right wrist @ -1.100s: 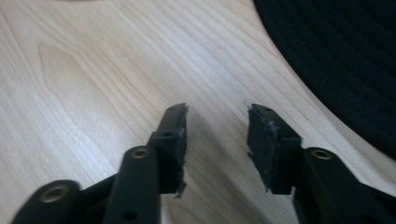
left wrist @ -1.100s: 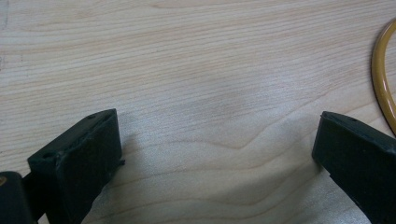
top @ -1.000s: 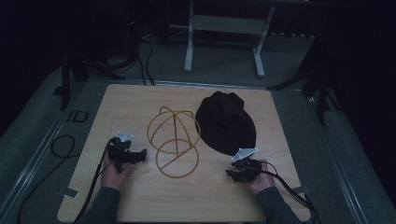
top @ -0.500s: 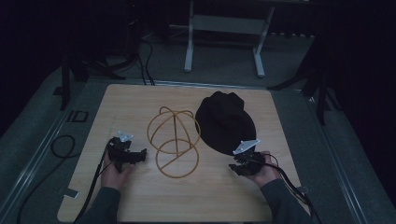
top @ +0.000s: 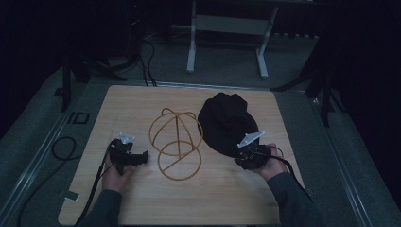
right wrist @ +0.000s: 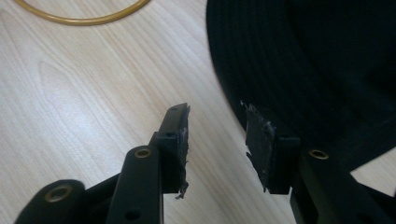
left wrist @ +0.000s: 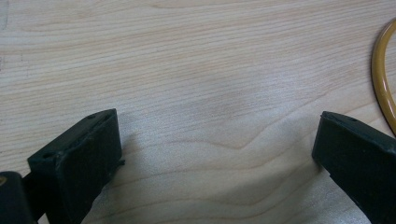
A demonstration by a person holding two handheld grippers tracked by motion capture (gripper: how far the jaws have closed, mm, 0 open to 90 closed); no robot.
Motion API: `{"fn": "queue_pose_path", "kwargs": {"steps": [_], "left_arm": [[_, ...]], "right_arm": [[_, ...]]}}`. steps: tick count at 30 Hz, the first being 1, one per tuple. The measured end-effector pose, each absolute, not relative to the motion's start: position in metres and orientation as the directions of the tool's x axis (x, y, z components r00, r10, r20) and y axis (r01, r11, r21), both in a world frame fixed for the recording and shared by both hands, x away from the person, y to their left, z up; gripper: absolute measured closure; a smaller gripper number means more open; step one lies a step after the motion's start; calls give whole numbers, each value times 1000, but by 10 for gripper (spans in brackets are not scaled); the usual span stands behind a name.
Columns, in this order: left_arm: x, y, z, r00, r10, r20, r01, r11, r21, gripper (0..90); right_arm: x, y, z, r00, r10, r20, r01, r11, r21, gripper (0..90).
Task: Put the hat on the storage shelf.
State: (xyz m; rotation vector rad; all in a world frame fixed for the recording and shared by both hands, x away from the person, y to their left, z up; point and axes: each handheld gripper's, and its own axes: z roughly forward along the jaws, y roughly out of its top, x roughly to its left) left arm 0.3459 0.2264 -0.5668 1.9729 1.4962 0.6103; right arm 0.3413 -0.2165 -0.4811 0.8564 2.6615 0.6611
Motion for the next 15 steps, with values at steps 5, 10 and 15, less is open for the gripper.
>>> {"fn": "queue_pose_path", "kwargs": {"steps": [5, 10, 15], "left_arm": [[346, 226, -567, 265, 964, 12, 697, -200, 689, 15], [346, 226, -567, 265, 964, 12, 697, -200, 688, 15], [346, 226, -567, 265, 964, 12, 697, -200, 688, 15]], "right_arm": [[349, -219, -475, -783, 612, -111, 495, 721, 485, 571], [355, -221, -473, -778, 618, -114, 509, 725, 465, 551], [361, -224, -468, -768, 630, -110, 525, 719, 455, 528]]}}
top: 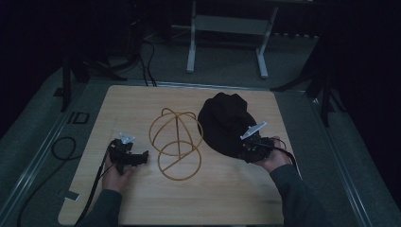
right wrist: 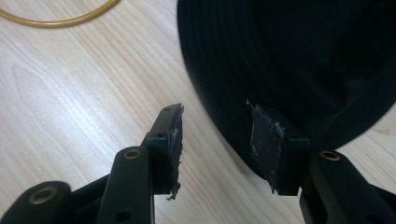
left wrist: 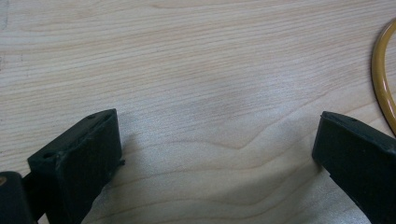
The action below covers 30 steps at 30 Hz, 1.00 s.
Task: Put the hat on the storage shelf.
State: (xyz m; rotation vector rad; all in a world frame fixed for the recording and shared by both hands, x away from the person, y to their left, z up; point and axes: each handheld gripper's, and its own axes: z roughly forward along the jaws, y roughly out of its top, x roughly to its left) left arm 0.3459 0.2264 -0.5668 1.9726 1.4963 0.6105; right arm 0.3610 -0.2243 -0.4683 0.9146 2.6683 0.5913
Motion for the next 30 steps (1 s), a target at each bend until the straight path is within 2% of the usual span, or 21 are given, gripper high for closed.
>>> {"fn": "queue_pose_path", "kwargs": {"steps": [15, 30], "left_arm": [[346, 226, -567, 264, 965, 10, 696, -198, 690, 15], [346, 226, -567, 265, 964, 11, 697, -199, 689, 15]], "right_arm": [[380, -232, -448, -727, 675, -124, 583, 702, 409, 488], [405, -234, -437, -691, 709, -140, 625, 683, 377, 401]]}}
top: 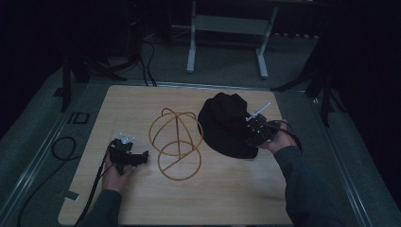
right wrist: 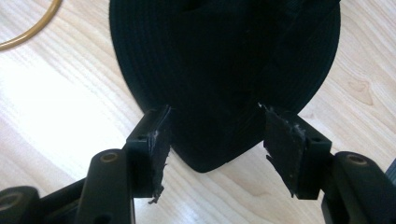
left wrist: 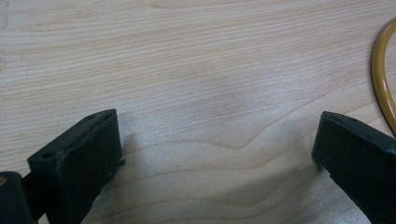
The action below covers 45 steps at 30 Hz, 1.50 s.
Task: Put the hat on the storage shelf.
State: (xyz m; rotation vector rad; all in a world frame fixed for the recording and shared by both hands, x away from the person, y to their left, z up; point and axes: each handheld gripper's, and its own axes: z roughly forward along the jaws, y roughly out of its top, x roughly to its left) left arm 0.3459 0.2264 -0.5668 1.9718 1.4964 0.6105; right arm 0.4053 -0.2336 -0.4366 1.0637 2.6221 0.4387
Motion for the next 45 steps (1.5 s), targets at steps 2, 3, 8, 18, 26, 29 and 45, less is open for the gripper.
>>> {"fn": "queue_pose_path", "kwargs": {"steps": [2, 3, 8, 18, 26, 29, 45], "left_arm": [[346, 226, -567, 265, 964, 12, 697, -200, 689, 15], [346, 226, -567, 265, 964, 11, 697, -200, 689, 15], [346, 226, -567, 265, 964, 12, 697, -200, 689, 15], [346, 226, -567, 264, 964, 11, 697, -199, 689, 15], [346, 226, -567, 266, 964, 12, 697, -201, 688, 15], [346, 226, -567, 265, 964, 11, 697, -200, 689, 15], [346, 227, -567, 266, 964, 13, 698, -202, 687, 15]], "right_arm": [[410, -232, -436, -688, 713, -136, 631, 680, 373, 392], [412, -231, -436, -687, 714, -137, 633, 680, 369, 386], [423, -226, -434, -684, 719, -124, 643, 674, 365, 367], [445, -217, -433, -673, 731, -111, 666, 664, 340, 367], [459, -213, -433, -676, 733, -80, 680, 662, 315, 432], [464, -210, -434, -668, 741, -61, 694, 651, 307, 456], [488, -207, -446, -636, 771, 24, 752, 613, 244, 485]]}}
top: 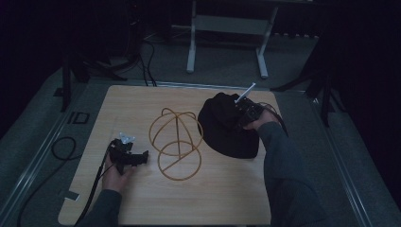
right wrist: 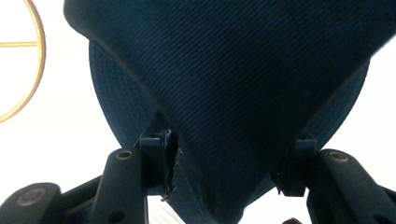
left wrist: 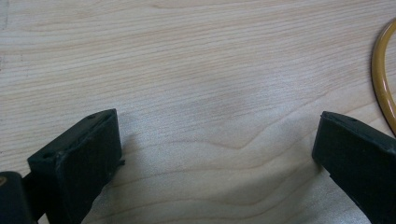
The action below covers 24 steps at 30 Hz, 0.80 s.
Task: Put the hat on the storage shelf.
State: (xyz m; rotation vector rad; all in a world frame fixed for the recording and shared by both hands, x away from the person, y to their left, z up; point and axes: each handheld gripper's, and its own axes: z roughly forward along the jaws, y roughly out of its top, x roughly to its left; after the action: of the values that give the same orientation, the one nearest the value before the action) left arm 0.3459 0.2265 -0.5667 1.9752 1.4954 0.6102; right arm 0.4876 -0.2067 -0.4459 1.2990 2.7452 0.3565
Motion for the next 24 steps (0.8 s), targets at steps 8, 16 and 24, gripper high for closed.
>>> {"fn": "queue_pose_path", "kwargs": {"steps": [8, 16, 24], "left_arm": [[346, 226, -567, 265, 964, 12, 697, -200, 688, 15], [346, 226, -567, 265, 964, 11, 697, -199, 689, 15], [346, 226, -567, 265, 964, 11, 697, -200, 688, 15]], "right_arm": [[495, -201, -452, -631, 774, 49, 764, 610, 209, 457], [502, -199, -457, -611, 790, 53, 784, 595, 177, 569], [505, -198, -460, -602, 796, 57, 793, 590, 152, 758]]}}
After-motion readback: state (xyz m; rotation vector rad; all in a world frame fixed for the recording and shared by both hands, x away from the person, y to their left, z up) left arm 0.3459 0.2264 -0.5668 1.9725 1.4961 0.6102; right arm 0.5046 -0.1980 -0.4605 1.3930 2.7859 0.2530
